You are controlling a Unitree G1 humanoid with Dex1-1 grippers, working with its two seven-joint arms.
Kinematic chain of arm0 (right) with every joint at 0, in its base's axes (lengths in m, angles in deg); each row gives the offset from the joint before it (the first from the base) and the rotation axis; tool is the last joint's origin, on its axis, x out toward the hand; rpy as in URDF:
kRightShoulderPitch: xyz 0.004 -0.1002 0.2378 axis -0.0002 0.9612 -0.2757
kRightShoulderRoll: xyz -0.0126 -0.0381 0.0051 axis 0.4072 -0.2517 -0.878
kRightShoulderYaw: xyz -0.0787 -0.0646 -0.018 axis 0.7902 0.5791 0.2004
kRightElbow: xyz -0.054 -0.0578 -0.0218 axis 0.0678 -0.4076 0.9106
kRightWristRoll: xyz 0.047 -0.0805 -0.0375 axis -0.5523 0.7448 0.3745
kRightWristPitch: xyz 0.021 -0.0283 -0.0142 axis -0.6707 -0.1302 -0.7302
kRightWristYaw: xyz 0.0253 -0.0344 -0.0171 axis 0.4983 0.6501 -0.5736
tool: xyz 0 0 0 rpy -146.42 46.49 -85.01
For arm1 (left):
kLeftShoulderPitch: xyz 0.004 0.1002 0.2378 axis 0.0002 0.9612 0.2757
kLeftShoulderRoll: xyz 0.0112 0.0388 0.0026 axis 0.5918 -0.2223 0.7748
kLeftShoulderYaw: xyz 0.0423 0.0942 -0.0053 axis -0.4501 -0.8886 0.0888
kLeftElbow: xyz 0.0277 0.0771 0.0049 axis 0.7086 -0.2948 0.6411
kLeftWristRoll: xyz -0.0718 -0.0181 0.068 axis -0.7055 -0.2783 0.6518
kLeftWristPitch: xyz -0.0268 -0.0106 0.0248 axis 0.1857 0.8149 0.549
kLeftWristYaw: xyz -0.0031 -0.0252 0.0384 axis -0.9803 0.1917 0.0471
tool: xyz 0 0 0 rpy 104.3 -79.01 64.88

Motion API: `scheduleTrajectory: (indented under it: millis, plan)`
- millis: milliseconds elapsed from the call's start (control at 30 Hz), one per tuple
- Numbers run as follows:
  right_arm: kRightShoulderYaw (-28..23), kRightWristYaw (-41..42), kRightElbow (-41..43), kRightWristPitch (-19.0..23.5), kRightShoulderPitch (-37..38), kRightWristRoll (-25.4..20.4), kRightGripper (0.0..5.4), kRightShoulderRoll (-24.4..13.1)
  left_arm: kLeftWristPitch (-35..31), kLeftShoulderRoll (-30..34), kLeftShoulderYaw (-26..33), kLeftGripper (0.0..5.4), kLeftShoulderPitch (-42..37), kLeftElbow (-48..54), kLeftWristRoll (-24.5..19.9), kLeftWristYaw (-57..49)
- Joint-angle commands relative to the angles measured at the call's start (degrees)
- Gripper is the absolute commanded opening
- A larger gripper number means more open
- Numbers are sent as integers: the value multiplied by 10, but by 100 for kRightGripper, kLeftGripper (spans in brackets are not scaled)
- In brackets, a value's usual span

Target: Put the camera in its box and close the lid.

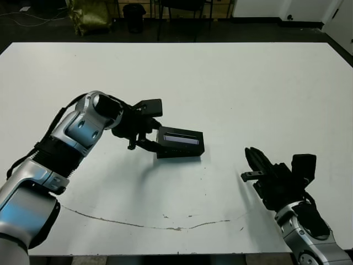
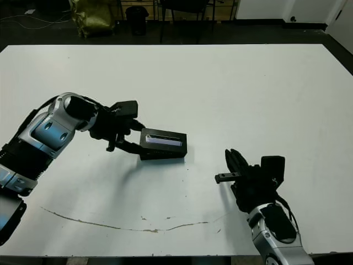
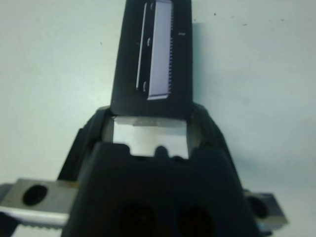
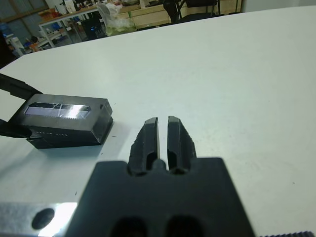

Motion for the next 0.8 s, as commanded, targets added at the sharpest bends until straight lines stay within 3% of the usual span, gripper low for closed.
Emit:
scheduleTrajectory:
  millis: [33, 233, 467, 667, 800]
  plan:
    - [-5, 6, -4, -5, 5, -3, 0, -4, -3, 28, 8, 225, 25, -24, 8, 2]
    - [-9, 1, 9, 8, 5, -16, 0, -4, 7, 30, 8, 225, 37, -29, 11, -4]
    - [-13, 10, 5, -9, 12, -34, 0, 4, -17, 24, 9, 225, 43, -30, 10, -7]
    - [-5, -3, 15, 9, 9, -17, 0, -11, -19, 17, 4, 225, 38, -24, 16, -10]
    - [-8, 15, 6, -18, 13, -22, 0, -8, -34, 7, -1, 225, 28, -21, 21, -9]
